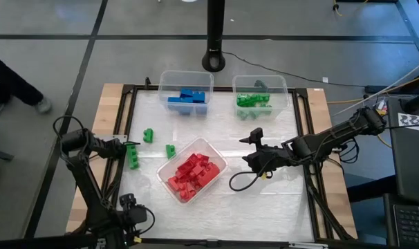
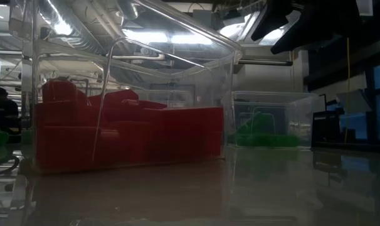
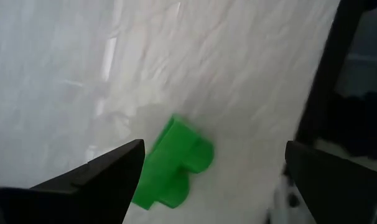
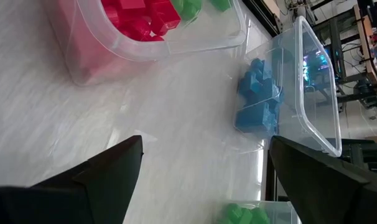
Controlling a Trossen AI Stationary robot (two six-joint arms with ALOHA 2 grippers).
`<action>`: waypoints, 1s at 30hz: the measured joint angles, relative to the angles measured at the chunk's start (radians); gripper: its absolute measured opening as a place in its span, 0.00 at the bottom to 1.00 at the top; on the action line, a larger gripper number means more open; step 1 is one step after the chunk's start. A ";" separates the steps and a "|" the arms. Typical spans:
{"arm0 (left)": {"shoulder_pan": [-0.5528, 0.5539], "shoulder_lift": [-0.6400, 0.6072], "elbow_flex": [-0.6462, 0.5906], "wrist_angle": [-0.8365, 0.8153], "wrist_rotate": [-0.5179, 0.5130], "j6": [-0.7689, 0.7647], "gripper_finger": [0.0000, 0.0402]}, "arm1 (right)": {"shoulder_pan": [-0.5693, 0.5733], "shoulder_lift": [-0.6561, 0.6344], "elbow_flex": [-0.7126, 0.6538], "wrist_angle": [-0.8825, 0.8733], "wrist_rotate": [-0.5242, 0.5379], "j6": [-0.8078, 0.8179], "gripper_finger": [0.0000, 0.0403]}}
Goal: Sort blocks
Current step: Put the green game piece into the top right transparent bin
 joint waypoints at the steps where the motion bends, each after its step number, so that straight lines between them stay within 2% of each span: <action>1: -0.003 0.003 -0.010 0.001 0.004 0.019 0.94 | 0.000 0.000 0.000 0.001 0.000 0.000 0.88; 11: -0.007 0.048 -0.102 0.010 0.079 0.071 0.94 | 0.000 0.000 0.000 0.005 -0.002 0.023 0.88; 14: -0.002 0.048 -0.119 0.024 0.082 0.060 0.90 | 0.000 0.000 0.000 0.005 -0.002 0.023 0.88; 18: 0.002 0.048 -0.131 0.046 0.091 0.038 0.77 | 0.000 0.000 0.000 0.004 -0.002 0.023 0.88; 26: 0.016 0.047 -0.134 0.040 0.100 -0.058 0.38 | 0.000 0.000 0.000 0.004 -0.037 0.023 0.88; 30: 0.019 0.046 -0.117 0.039 0.089 -0.078 0.38 | 0.000 0.000 0.000 0.005 -0.037 0.022 0.88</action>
